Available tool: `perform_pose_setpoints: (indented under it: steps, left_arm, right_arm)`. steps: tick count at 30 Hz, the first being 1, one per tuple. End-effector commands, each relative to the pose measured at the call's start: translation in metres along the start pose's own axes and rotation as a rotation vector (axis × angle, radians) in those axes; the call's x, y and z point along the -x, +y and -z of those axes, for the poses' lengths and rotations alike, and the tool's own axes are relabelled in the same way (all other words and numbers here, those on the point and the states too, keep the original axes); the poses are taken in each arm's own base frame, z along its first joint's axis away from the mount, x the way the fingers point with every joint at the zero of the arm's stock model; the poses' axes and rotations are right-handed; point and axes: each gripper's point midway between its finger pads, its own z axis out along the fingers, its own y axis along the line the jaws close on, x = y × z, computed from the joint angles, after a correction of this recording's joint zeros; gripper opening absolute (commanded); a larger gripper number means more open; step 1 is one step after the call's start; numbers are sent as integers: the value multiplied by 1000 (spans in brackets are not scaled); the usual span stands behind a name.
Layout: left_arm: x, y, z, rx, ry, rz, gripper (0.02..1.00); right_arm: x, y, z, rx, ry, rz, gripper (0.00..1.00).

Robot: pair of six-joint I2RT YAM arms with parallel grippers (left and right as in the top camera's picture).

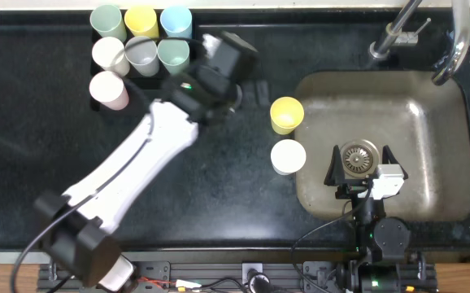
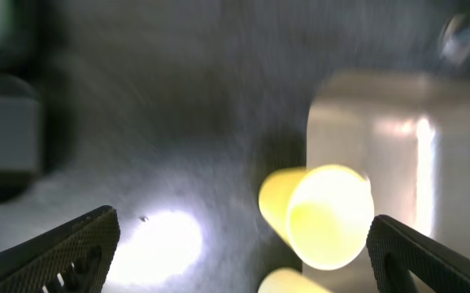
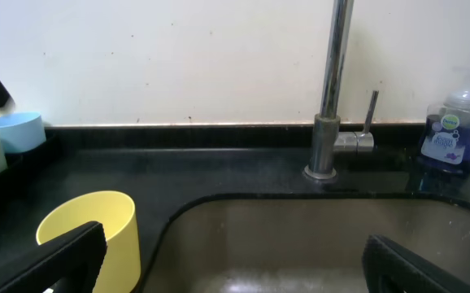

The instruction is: Store Cups

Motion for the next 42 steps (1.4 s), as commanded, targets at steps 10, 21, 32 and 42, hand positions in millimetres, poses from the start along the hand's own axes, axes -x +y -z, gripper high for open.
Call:
perform_pose_setpoints:
  steps: [10, 21, 32, 42]
  left_arm:
    - [-47, -11, -23, 0, 156, -104, 1000]
    - [-71, -9, -45, 0, 260, -106, 1000]
    - [-76, -9, -63, 1, 278, -101, 1000]
    - [-75, -12, -74, -7, 268, -100, 921]
  right_arm:
    - [-3, 2, 0, 12, -1, 3, 998]
    - [-3, 2, 0, 12, -1, 3, 998]
    - [-3, 2, 0, 12, -1, 3, 996]
    - [-3, 2, 0, 12, -1, 3, 998]
